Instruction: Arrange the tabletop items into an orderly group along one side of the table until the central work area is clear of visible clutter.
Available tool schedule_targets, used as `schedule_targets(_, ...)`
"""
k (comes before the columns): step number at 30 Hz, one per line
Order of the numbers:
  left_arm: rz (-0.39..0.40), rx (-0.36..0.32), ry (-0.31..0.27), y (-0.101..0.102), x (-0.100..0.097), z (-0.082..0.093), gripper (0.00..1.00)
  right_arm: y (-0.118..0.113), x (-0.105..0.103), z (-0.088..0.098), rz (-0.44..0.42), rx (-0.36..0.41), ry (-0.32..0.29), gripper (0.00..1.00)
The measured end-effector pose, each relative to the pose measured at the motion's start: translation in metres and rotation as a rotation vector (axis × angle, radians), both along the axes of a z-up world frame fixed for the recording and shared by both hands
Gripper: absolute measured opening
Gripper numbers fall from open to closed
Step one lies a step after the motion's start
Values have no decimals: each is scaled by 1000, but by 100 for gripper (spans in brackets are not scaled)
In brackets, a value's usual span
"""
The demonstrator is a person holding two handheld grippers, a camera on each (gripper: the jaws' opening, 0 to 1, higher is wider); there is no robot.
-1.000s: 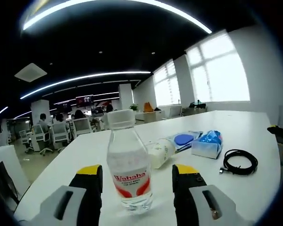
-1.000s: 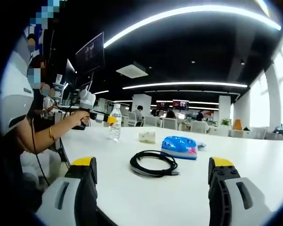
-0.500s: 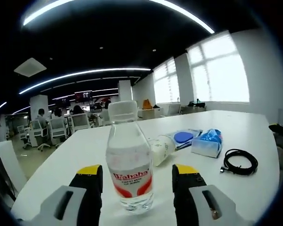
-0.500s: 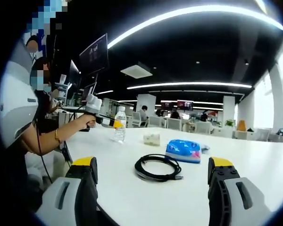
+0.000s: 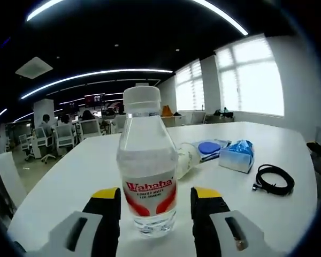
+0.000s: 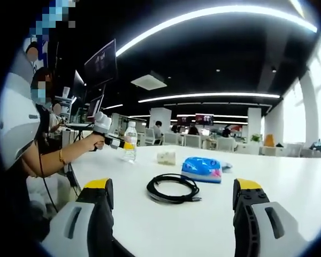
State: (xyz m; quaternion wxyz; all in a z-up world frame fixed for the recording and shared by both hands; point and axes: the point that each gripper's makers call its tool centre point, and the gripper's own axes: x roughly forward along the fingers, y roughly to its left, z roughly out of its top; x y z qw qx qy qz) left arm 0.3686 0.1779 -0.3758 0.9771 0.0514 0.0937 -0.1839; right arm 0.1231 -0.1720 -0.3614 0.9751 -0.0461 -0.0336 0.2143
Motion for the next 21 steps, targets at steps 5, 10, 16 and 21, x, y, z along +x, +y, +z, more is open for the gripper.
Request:
schedule_targets(5, 12, 17, -8, 5, 3, -1, 38, -4, -2, -1, -10, 5, -2, 89)
schedule_targets(10, 0, 0, -4, 4, 5, -2, 38, -8, -2, -3, -20, 11, 2, 87)
schedule_targets(16, 2, -7, -15, 2, 8, -2, 37, -10, -3, -2, -24, 19, -4, 87)
schedule_targets(21, 1, -7, -20, 1, 12, -2, 37, -11, -5, 0, -26, 16, -9, 87)
